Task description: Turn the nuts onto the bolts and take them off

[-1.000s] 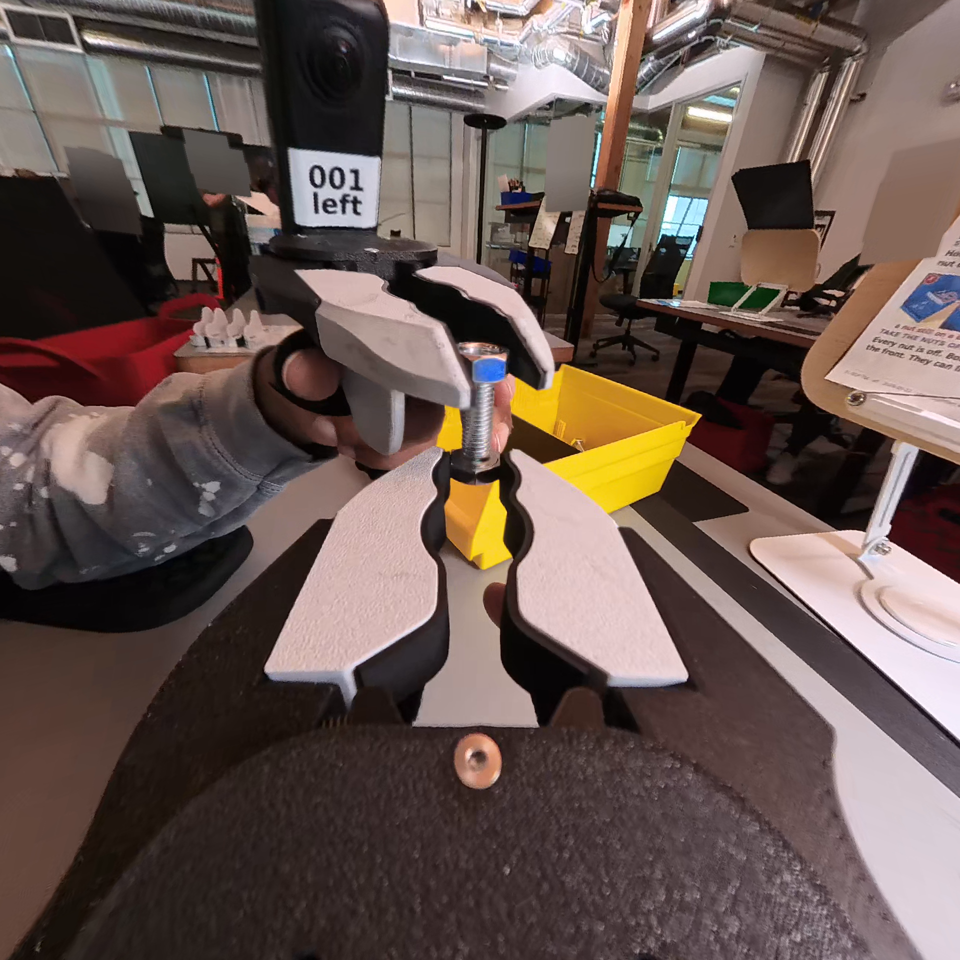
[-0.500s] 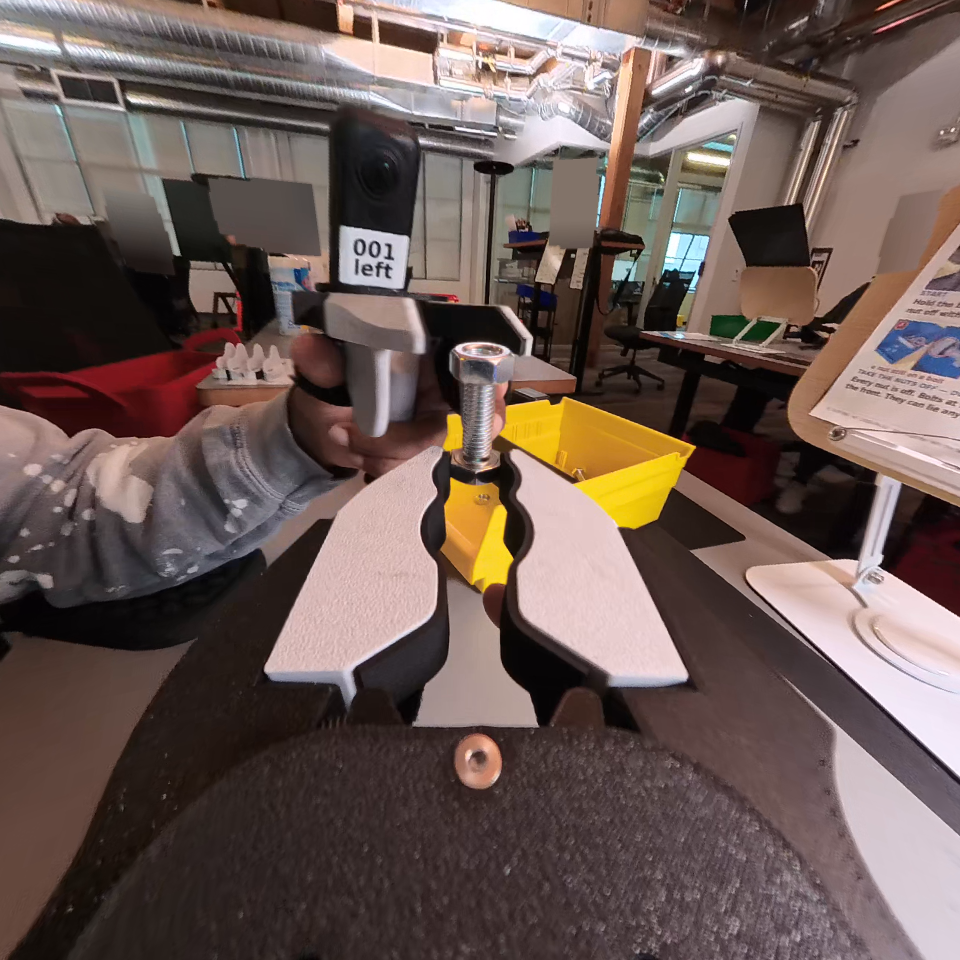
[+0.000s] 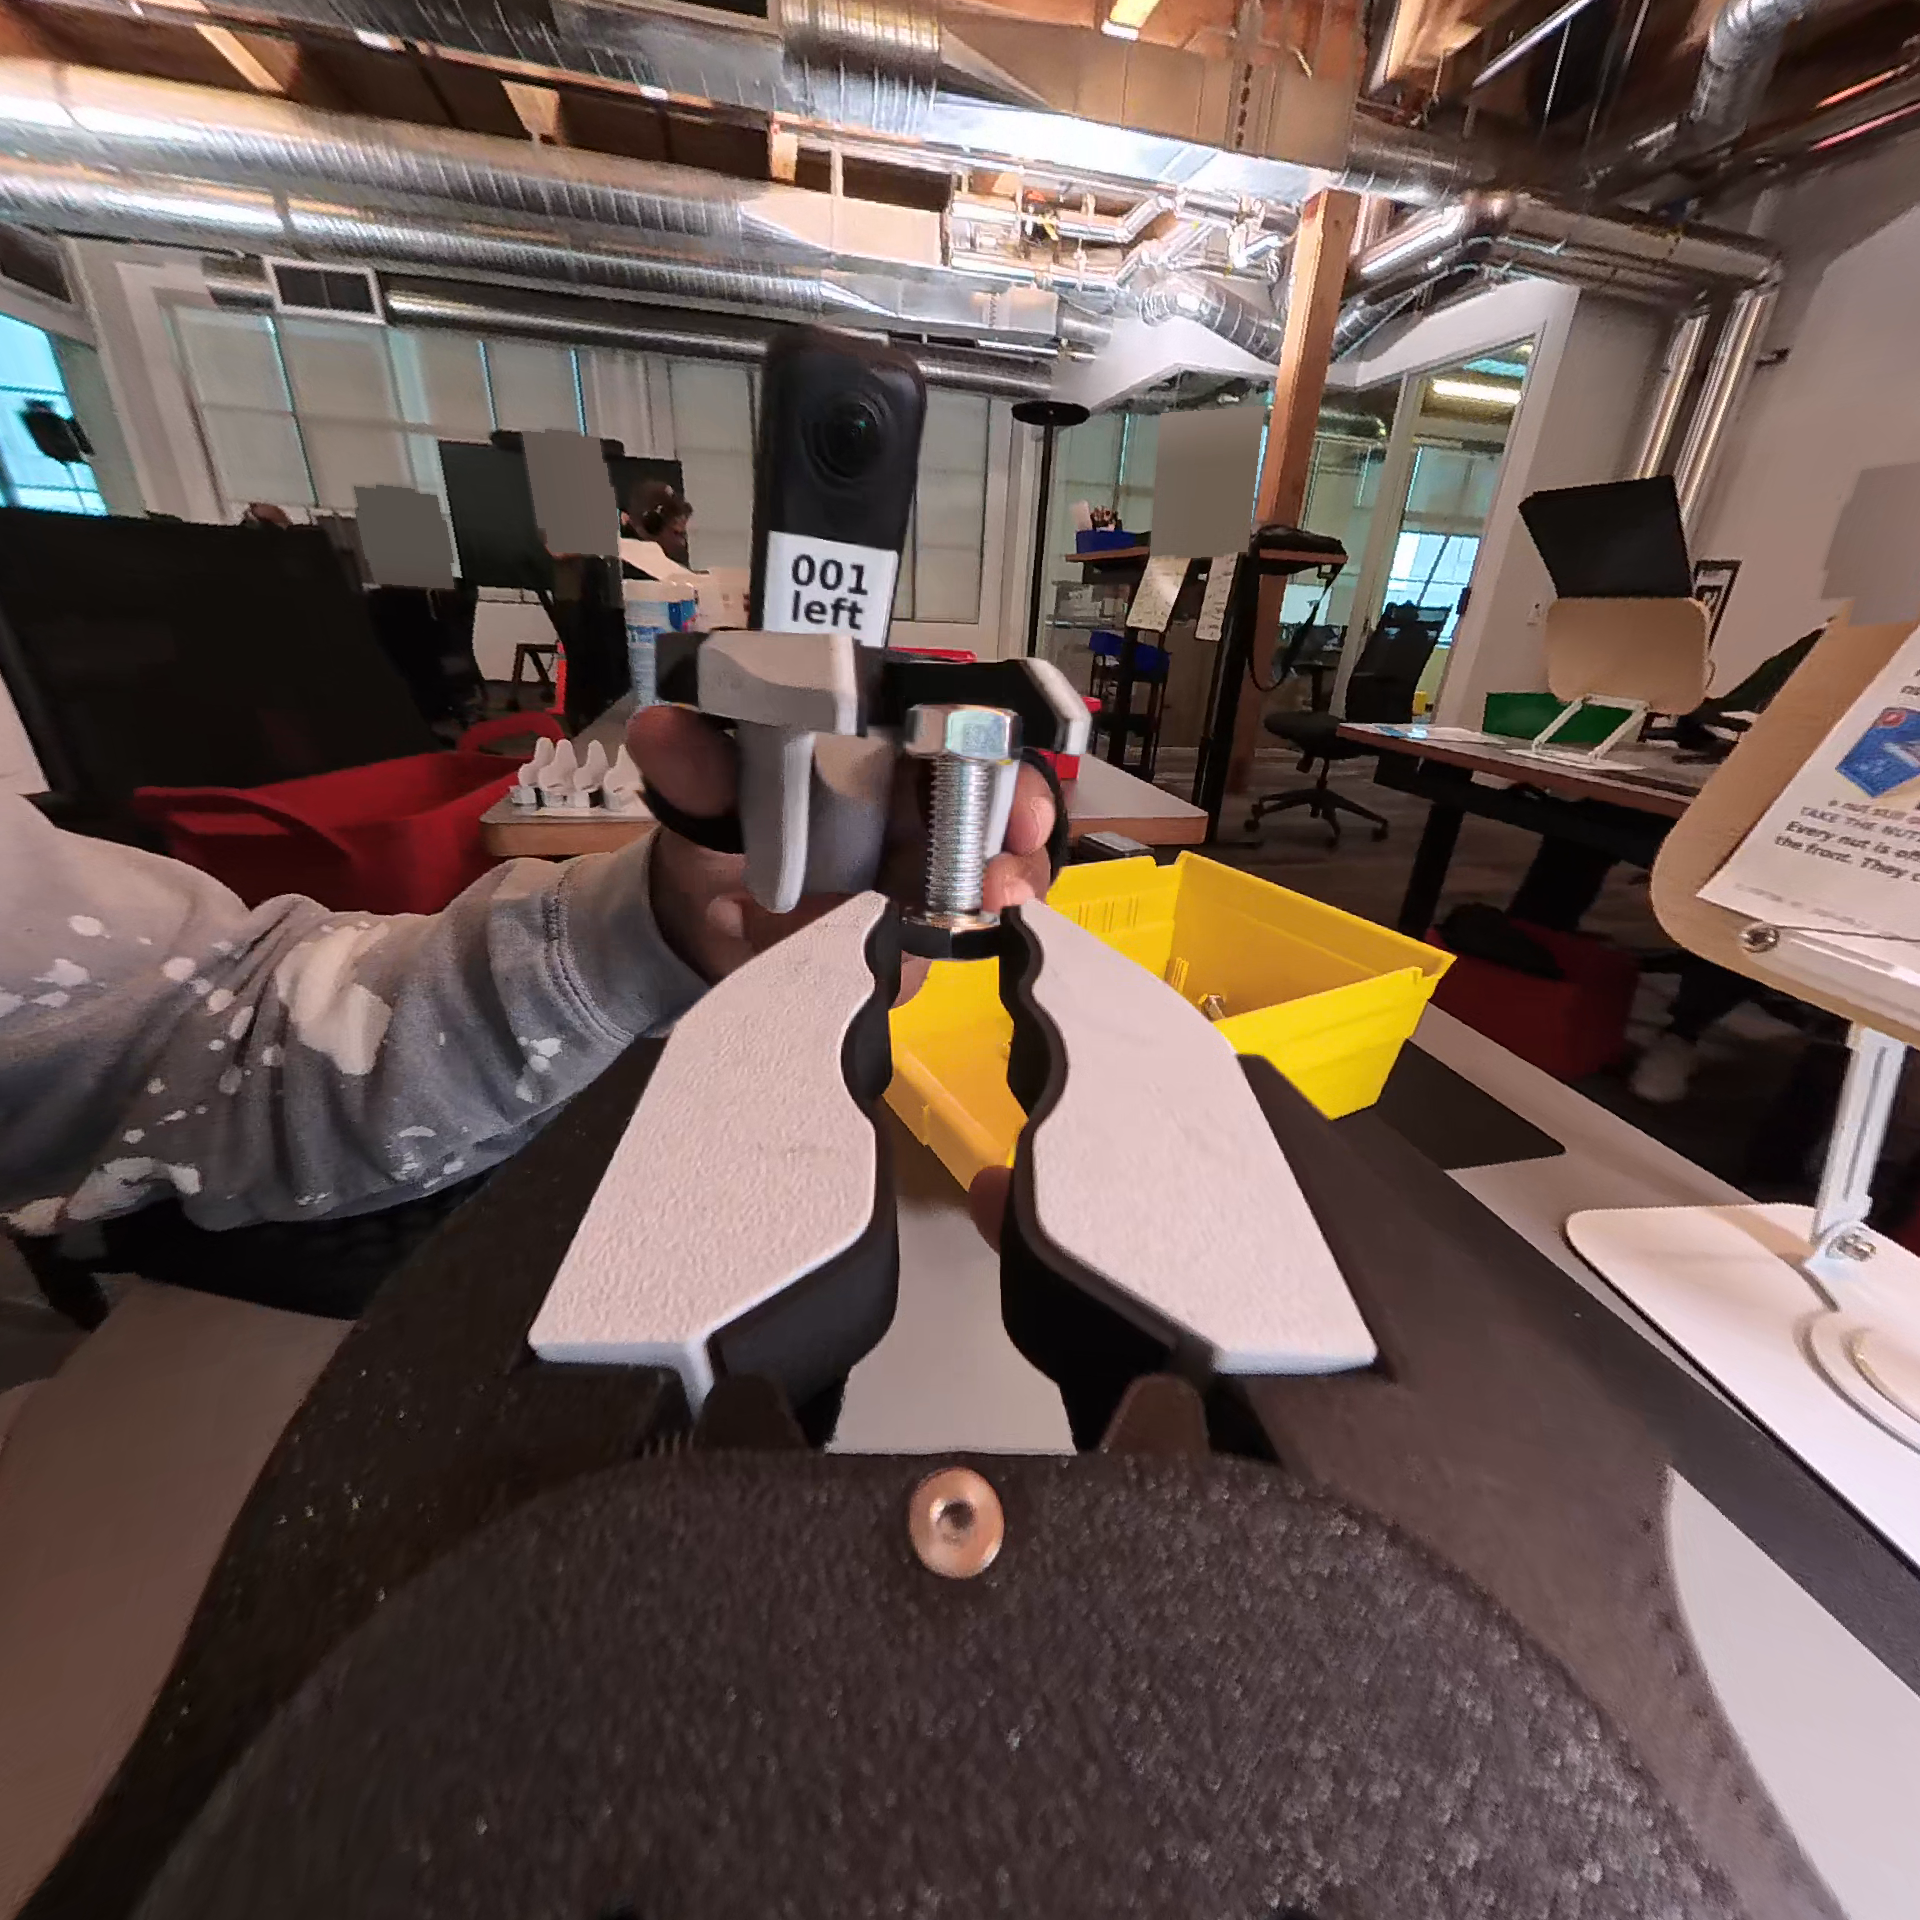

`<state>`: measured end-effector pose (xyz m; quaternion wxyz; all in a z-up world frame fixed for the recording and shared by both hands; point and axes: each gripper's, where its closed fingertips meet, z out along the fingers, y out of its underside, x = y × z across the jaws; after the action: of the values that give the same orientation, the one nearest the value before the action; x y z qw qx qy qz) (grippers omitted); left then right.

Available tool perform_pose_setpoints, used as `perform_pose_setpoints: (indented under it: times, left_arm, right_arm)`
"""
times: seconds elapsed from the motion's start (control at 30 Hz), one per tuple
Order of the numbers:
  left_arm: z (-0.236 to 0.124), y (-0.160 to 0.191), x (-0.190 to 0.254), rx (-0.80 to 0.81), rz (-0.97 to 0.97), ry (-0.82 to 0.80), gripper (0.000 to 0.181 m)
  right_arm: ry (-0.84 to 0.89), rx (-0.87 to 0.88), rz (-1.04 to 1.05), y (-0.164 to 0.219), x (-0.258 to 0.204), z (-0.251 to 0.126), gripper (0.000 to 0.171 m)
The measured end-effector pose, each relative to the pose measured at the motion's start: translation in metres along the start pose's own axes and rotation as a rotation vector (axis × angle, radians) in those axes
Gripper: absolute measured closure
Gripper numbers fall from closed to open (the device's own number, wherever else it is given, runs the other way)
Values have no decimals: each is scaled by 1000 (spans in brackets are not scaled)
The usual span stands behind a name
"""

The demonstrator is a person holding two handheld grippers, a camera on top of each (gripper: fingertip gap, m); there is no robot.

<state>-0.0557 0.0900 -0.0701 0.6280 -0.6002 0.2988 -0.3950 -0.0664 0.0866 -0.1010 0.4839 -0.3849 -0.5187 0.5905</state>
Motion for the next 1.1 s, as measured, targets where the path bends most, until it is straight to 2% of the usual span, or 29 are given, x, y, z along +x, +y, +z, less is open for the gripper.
perform_pose_setpoints:
  times: [0.03, 0.1, 0.13, 0.23, 0.43, 0.5, 0.57, 0.8, 0.97, 1.1]
  left_arm:
    - [1, 2, -2, -14, 8, -11, 153]
    - [-5, 0, -8, 5, 1, -18, 147]
    - [-12, -3, -20, 16, -32, -69, 161]
    - [-27, -9, -33, 59, -62, -99, 159]
    - [-1, -2, -1, 3, -4, -8, 150]
    - [6, 1, 5, -6, 13, -4, 155]
    - [7, 0, 5, -7, 27, -22, 163]
    - [9, 11, 0, -88, 93, -72, 163]
    - [7, 10, 1, -74, 66, -43, 163]
    - [0, 5, 3, -22, 19, 31, 146]
  right_arm:
    - [-2, -4, -4, 1, -1, 1, 153]
    - [-21, 19, 6, -3, -4, 0, 153]
    - [-54, 65, 24, -9, -7, -2, 153]
    - [-87, 130, 48, -23, -9, -9, 153]
    - [-32, 82, 37, -11, -2, -4, 153]
    - [-21, 68, 29, -9, -3, -1, 153]
    - [-14, 48, 14, -7, -4, 1, 153]
    - [35, -70, -11, 6, 0, 6, 153]
    - [21, -80, -11, 7, 0, 5, 153]
    - [-58, -42, 11, 1, -11, 4, 153]
